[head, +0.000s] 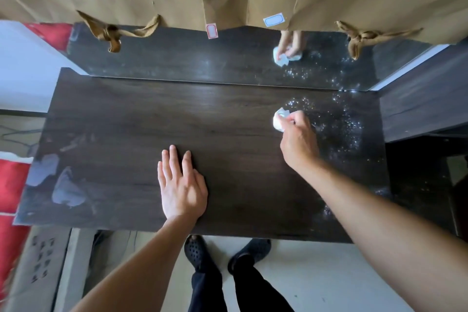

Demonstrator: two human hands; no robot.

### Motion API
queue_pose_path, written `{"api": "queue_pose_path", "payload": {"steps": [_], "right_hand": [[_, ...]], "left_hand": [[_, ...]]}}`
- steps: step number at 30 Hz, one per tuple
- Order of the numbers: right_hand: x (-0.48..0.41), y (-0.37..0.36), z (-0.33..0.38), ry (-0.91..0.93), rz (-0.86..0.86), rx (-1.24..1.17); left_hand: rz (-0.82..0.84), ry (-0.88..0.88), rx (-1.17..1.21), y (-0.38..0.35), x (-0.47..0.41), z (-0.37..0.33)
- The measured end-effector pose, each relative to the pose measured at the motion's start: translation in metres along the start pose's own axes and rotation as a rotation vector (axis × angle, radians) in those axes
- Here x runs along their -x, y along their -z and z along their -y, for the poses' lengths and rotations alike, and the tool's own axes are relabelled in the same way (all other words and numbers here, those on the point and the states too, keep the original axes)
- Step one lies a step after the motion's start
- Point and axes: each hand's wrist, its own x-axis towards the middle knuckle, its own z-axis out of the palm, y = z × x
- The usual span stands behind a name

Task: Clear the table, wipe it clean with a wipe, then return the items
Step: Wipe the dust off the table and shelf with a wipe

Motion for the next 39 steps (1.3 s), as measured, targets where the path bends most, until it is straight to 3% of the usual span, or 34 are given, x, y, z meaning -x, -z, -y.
{"api": "queue_pose_path", "payload": {"steps": [3,7,9,15,17,18,21,23,25,28,30,32,35,36,39], "right_hand": [[0.003,0.001,0.016,-0.115,-0.014,0.054],[0.073,-0.023,0.046,0.279,0.209,-0.075],[0.058,-0.017,0.03,0.315,0.188,-0.09],[-0.055,0.024,-0.028,-0.401,-0.121,0.113],[-0.06,0.015,-0.008,-0.464,-0.144,0.096],[-0.056,0.007,0.008,-0.41,-0.101,0.068],[-0.027,-0.02,0.041,0.01,0.062,0.037],[-0.029,-0.013,0.029,0.098,0.054,0.044],[-0.041,0.004,0.001,-0.035,-0.068,0.07],[-0.063,0.019,-0.025,-0.415,-0.185,0.106],[-0.07,0.006,-0.002,-0.48,-0.22,0.133],[-0.068,-0.013,0.047,-0.401,-0.198,0.033],[-0.054,-0.045,0.101,0.107,0.057,0.05],[-0.053,-0.046,0.103,0.198,0.113,0.028],[-0.059,-0.034,0.064,0.251,0.074,-0.039]], "left_hand": [[0.004,0.005,-0.007,-0.001,0.001,0.001],[0.007,0.006,-0.001,0.0,-0.001,0.0],[0.007,0.003,0.005,0.0,-0.002,-0.001],[-0.018,-0.015,0.006,-0.001,-0.002,0.001],[-0.022,-0.021,0.004,-0.001,-0.002,0.002],[-0.018,-0.02,0.002,-0.002,-0.002,0.002],[-0.003,-0.016,0.003,-0.001,-0.002,0.002],[-0.002,-0.019,0.003,0.0,-0.003,0.002],[-0.005,-0.024,0.003,-0.001,-0.003,0.002],[0.001,-0.027,0.008,-0.001,-0.003,0.002],[0.007,-0.027,0.002,-0.001,-0.004,0.003],[0.013,-0.025,0.003,0.0,-0.003,0.002],[0.015,-0.028,0.009,0.001,-0.004,0.001],[0.013,-0.031,0.009,0.001,-0.004,0.001],[0.019,-0.032,0.0,0.001,-0.005,0.002]]}}
